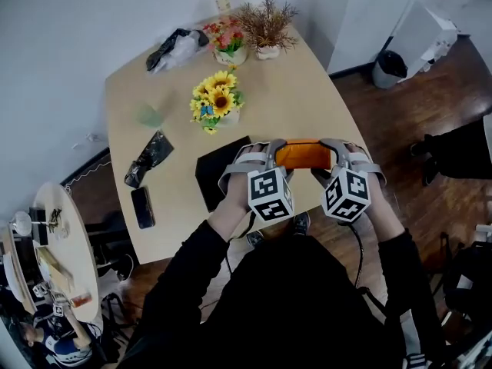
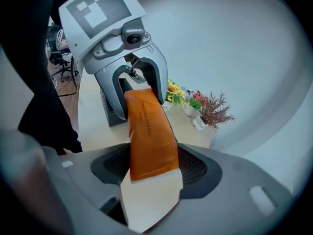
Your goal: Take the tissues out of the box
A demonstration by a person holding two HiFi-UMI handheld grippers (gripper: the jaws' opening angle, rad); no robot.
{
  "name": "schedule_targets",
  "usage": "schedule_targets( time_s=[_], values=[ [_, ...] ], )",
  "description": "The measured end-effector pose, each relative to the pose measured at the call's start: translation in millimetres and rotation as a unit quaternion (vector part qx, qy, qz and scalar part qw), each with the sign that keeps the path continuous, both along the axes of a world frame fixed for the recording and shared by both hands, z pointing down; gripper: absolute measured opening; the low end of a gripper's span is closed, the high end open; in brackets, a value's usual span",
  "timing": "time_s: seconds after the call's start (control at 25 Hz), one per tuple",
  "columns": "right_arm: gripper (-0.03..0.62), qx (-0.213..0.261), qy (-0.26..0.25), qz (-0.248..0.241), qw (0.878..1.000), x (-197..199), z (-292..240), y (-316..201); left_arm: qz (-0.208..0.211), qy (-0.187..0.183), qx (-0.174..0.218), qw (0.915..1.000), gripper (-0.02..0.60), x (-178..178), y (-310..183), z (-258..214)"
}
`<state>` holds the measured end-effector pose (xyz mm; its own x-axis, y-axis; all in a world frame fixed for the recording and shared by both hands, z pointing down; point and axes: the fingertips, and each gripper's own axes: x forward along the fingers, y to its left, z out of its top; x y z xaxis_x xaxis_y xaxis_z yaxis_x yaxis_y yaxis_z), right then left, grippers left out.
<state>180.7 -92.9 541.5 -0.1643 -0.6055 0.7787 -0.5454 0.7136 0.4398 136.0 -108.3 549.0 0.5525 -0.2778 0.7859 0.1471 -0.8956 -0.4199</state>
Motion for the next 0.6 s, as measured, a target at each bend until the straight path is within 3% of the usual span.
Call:
schedule_targets(
  time_s=[0.6],
  values=[
    [0.298, -0.097, 0.005, -0.009, 0.995, 19, 81, -21, -0.019, -0.097, -0.054, 0.9937, 0.282, 20, -19, 79]
  ],
)
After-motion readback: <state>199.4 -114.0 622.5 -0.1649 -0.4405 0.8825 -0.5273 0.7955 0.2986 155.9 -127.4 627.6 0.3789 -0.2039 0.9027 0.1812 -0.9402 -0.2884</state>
